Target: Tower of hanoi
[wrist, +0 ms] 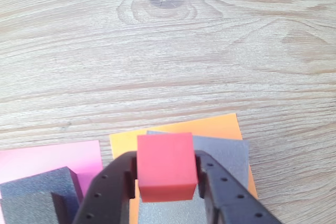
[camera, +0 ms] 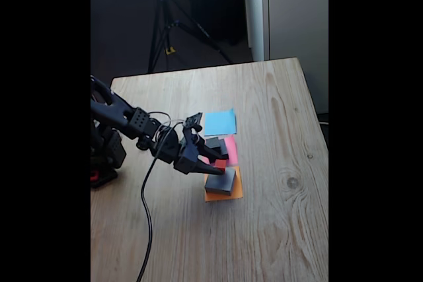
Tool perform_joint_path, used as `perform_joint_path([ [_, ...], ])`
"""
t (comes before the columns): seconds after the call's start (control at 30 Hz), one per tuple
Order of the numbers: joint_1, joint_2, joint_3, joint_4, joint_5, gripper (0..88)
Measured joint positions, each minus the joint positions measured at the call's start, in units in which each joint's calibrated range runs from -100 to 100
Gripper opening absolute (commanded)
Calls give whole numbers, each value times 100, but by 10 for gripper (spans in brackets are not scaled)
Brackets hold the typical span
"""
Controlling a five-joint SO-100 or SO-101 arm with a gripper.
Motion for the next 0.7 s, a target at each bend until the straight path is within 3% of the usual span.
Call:
perform_joint_path([
  [0.43,-712,-838,-4163,6533,-226,10],
  [0.7,-1270,-966,-6693,8903,-365,9],
])
